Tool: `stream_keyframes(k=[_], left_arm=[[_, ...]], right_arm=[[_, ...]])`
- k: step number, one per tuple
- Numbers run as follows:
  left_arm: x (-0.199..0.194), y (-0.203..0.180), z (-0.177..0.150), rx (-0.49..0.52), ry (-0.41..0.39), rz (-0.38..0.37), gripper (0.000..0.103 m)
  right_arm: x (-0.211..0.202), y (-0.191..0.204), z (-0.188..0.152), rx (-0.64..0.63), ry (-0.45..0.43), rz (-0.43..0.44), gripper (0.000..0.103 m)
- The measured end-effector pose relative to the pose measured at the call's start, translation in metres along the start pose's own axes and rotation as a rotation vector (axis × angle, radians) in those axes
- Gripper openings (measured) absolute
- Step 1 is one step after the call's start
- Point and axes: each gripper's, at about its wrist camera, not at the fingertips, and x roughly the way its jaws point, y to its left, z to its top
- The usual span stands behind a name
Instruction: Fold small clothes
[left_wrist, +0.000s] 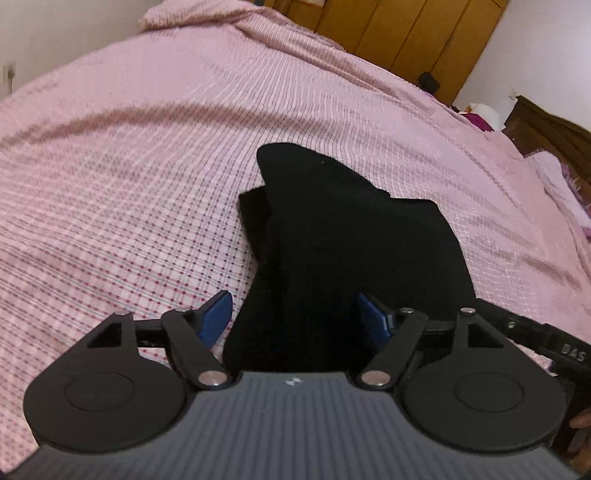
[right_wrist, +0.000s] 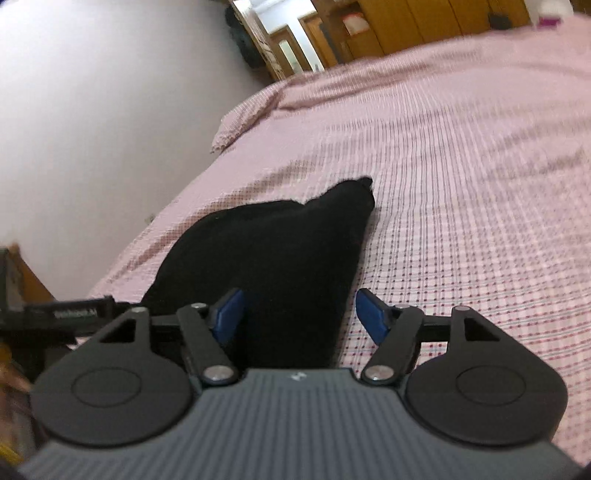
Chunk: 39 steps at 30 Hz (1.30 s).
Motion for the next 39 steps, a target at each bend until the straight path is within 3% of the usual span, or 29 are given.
stream_keyframes(k=[4, 6, 12, 31, 34, 37, 39], left_arm=[[0.008, 0.006, 0.001, -0.023, 0.014, -0.018, 0.084], [0.012, 0.008, 0.001, -0.03, 0.02, -0.027, 0.086], [0.017, 0.015, -0.001, -0.039, 0.029, -0.053, 0.088], [0.019, 0.016, -0.002, -0.032, 0.025, -0.068, 0.09], [0.022, 0.017, -0.003, -0.032, 0.031, -0.108, 0.09], [0.027, 0.017, -0.005, -0.038, 0.043, -0.176, 0.084], [0.032, 0.018, -0.006, -0.063, 0.06, -0.238, 0.066]], right_arm=[[0.02, -0.012, 0.004, 0.037, 0.041, 0.04, 0.07], [0.028, -0.016, 0.003, 0.065, 0.068, 0.047, 0.078], [0.044, -0.027, 0.005, 0.094, 0.094, 0.097, 0.082], [0.06, -0.026, 0.011, 0.077, 0.124, 0.154, 0.083], [0.065, -0.021, 0.012, 0.071, 0.13, 0.184, 0.082], [0.071, -0.016, 0.012, 0.07, 0.134, 0.192, 0.074], [0.073, -0.016, 0.015, 0.093, 0.132, 0.19, 0.058]])
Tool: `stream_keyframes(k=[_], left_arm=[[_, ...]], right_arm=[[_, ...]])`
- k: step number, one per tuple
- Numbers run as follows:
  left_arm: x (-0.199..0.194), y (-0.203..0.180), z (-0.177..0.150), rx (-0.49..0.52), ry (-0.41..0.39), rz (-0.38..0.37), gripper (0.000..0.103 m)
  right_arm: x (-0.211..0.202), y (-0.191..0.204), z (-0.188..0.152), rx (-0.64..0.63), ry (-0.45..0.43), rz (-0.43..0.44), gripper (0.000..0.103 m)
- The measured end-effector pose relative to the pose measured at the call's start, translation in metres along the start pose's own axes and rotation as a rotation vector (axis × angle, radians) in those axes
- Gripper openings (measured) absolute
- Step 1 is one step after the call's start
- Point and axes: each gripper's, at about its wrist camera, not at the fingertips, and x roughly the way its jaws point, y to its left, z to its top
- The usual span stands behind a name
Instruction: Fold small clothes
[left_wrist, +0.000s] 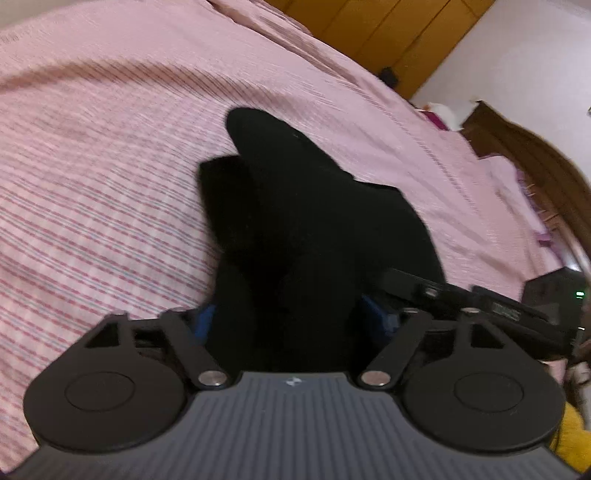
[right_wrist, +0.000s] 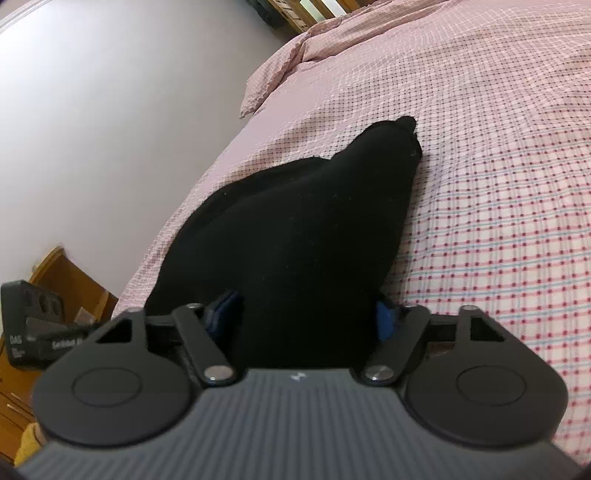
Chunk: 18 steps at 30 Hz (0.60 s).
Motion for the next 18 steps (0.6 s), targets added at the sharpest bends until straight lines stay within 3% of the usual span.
stream_keyframes(k=[3, 6, 13, 18], left_arm=[[0.003, 0.007, 0.0, -0.056, 0.007, -0.069, 0.051], [-0.003, 0.009, 0.0, -0.076, -0.011, -0.12, 0.045], [-0.011, -0.021, -0.011, -0.042, -0.014, -0.192, 0.043], [-0.007, -0.063, -0.027, -0.008, -0.011, -0.268, 0.043]], right_arm=[[-0.003, 0.001, 0.005, 0.022, -0.007, 0.003, 0.044], [-0.014, 0.01, 0.008, -0.003, -0.034, 0.011, 0.038], [-0.054, 0.029, 0.017, -0.03, -0.109, 0.001, 0.035], [-0.109, 0.026, 0.014, -0.04, -0.183, -0.045, 0.035]])
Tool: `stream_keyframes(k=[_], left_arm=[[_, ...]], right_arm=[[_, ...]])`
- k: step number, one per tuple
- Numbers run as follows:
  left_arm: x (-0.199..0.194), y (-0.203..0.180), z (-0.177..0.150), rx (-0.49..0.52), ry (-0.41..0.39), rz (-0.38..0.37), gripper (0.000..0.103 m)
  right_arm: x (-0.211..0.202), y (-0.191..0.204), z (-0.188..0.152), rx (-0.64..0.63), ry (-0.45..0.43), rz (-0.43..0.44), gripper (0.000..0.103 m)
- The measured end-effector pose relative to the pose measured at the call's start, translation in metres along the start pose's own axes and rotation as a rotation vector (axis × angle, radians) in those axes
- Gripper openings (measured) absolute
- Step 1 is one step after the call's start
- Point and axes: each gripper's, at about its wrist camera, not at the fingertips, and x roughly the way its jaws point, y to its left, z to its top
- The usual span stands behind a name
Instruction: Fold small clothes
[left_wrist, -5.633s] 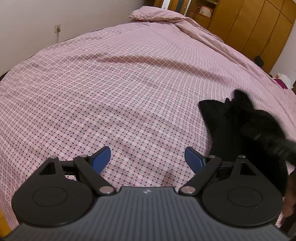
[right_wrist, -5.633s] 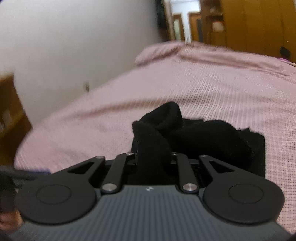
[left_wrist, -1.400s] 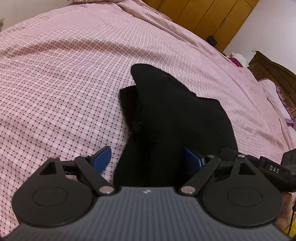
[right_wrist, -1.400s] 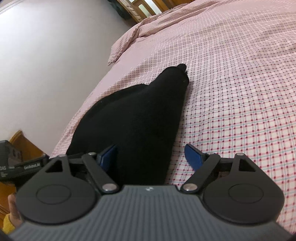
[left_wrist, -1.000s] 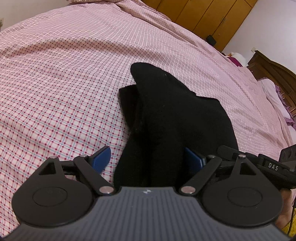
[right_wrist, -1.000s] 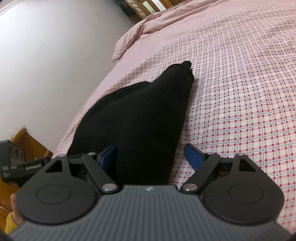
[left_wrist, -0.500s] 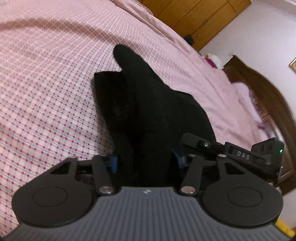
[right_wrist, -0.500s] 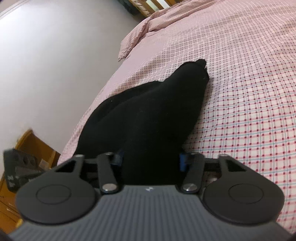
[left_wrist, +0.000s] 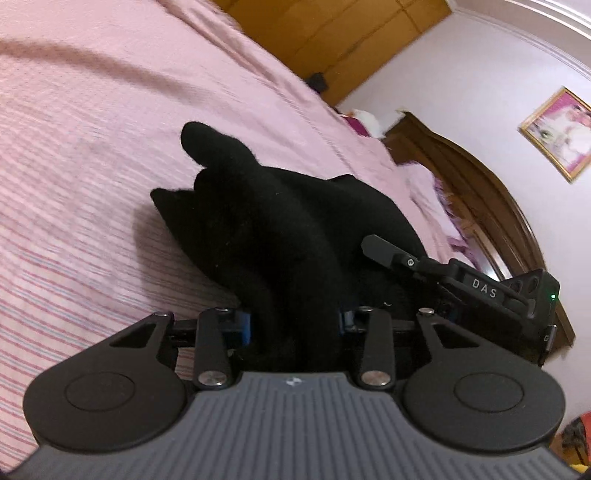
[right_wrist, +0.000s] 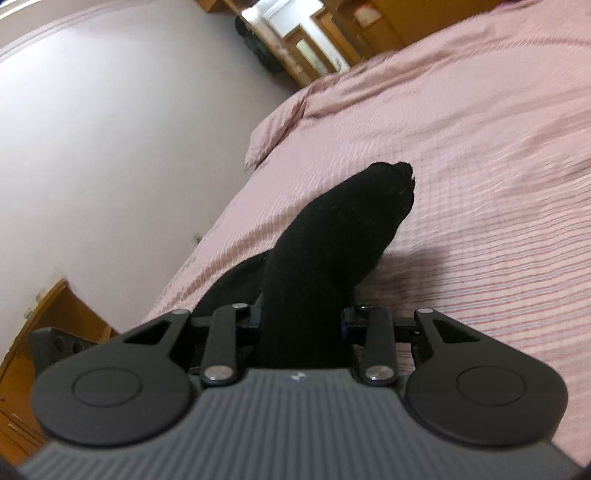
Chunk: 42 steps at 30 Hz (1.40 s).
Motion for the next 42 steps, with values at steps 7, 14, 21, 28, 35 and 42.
stream_keyframes(k=[7, 14, 21, 28, 35, 42], left_arm=[[0.036, -0.058, -0.049, 0.133, 0.102, -0.007, 0.043], [0.059, -0.087, -0.089, 0.282, 0.148, 0.177, 0.055], [0.037, -0.139, -0.085, 0.437, 0.005, 0.295, 0.056], [0.056, -0.173, -0.061, 0.494, -0.101, 0.286, 0.053], [0.097, -0.126, -0.064, 0.469, -0.043, 0.411, 0.046], [0.084, -0.125, -0.061, 0.456, -0.043, 0.382, 0.047]], right_arm=[[-0.074, -0.029, -0.011, -0.048, -0.037, -0.113, 0.036], [-0.069, -0.079, -0.052, -0.001, 0.022, -0.301, 0.055], [-0.098, -0.062, -0.054, -0.064, -0.081, -0.367, 0.055], [-0.11, -0.048, -0.044, -0.213, -0.202, -0.415, 0.05], [-0.069, -0.054, -0.06, -0.201, -0.106, -0.356, 0.032], [-0.07, -0.047, -0.065, -0.252, -0.111, -0.384, 0.032]])
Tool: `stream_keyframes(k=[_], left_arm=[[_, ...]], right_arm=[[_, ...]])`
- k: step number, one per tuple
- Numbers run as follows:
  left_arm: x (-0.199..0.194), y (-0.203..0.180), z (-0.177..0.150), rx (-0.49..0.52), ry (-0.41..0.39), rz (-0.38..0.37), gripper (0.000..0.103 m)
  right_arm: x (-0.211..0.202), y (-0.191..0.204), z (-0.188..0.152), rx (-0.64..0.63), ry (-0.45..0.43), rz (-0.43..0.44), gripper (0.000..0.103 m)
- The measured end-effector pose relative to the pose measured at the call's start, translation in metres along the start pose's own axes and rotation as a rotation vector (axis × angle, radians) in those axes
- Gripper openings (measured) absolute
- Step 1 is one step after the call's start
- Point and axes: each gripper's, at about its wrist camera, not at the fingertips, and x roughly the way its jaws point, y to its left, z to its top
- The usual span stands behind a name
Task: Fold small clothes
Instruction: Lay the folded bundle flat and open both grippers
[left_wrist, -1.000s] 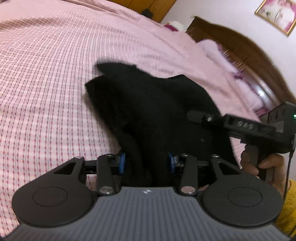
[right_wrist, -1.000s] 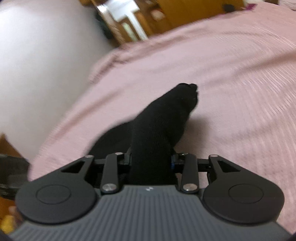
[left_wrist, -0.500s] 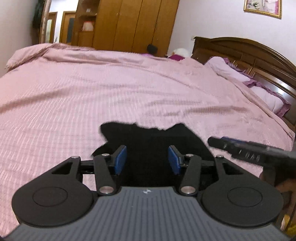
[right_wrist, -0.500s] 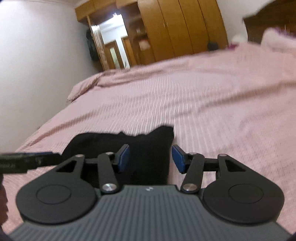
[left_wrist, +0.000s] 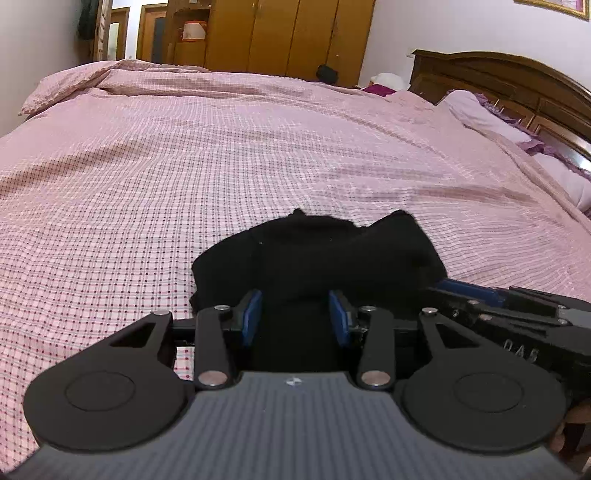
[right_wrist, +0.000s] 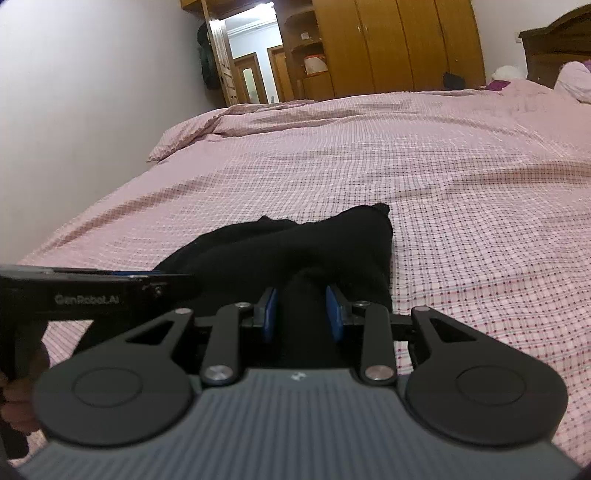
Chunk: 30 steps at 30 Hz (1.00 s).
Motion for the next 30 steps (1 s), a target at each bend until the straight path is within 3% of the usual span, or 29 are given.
stream_keyframes(k=[10, 16, 22, 25, 27, 30], left_arm=[[-0.061, -0.017, -0.027, 0.06, 0.07, 0.007, 0.047], [-0.052, -0.004, -0.048, -0.023, 0.109, 0.024, 0.052], [-0.069, -0.005, -0.048, -0.062, 0.127, 0.037, 0.06], [-0.078, -0.006, -0.054, -0.103, 0.148, 0.029, 0.068], [-0.085, -0.01, -0.059, -0.099, 0.157, 0.035, 0.076], [-0.093, -0.02, -0.067, -0.07, 0.16, 0.065, 0.085]], right_arm=[[-0.067, 0.011, -0.014, -0.051, -0.006, -0.015, 0.032], [-0.062, 0.007, -0.038, -0.023, 0.063, -0.03, 0.032], [-0.077, 0.011, -0.033, 0.008, 0.029, -0.044, 0.035], [-0.088, 0.015, -0.033, 0.01, 0.028, -0.055, 0.045], [-0.098, 0.02, -0.036, 0.007, 0.02, -0.058, 0.056], [-0.109, 0.025, -0.041, -0.008, 0.02, -0.072, 0.065]])
